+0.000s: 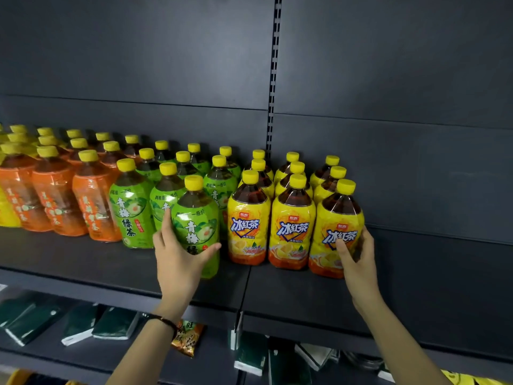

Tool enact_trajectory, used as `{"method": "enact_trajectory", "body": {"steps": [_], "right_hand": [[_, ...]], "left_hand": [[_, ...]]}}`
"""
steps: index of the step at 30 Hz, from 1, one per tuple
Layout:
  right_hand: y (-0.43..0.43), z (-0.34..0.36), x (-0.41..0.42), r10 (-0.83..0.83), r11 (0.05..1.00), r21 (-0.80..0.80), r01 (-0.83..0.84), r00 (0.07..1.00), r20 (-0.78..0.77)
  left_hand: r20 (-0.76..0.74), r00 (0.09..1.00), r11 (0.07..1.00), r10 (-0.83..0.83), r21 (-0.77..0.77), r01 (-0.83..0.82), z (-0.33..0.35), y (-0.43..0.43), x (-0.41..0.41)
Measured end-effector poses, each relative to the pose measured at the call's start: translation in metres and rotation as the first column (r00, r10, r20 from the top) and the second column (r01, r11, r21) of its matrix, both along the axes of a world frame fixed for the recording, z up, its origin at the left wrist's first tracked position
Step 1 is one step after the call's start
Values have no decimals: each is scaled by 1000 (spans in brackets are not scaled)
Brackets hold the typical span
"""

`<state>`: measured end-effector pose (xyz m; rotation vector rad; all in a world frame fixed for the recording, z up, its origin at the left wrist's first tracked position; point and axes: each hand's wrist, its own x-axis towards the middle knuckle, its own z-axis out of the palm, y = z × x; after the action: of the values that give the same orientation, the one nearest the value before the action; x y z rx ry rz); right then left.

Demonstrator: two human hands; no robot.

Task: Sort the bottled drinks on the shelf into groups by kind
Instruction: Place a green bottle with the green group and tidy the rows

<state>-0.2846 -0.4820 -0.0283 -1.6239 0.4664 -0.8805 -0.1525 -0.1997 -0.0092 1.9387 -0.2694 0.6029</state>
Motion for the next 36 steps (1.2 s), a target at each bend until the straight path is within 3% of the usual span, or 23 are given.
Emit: {"method": "enact_trajectory", "body": {"steps": [6,11,18,27,32,36], "right_hand": [[3,-2,1,-30,1000,-1,30,1000,-4],[3,-2,1,-30,1000,1,30,999,-13],[1,-2,0,-22,1000,5,23,999,-27],[2,0,0,-21,1000,-7,21,1000,-5],[2,-1,1,-68,997,-23,67,997,-28],[4,-1,2,-57,998,-1,57,998,-27]], "left_hand": [[-34,999,994,-34,-107,31,-6,-22,8],[-21,1000,999,-20,-31,20,-2,-24,25],[-25,998,993,-49,-109,46,-12,-29,23],[16,996,987,85,135,-86,-11,-33,28],[16,986,983,169,72,-169,-28,-13,41],[-21,997,994,71,84,-69,-34,-4,51]]}}
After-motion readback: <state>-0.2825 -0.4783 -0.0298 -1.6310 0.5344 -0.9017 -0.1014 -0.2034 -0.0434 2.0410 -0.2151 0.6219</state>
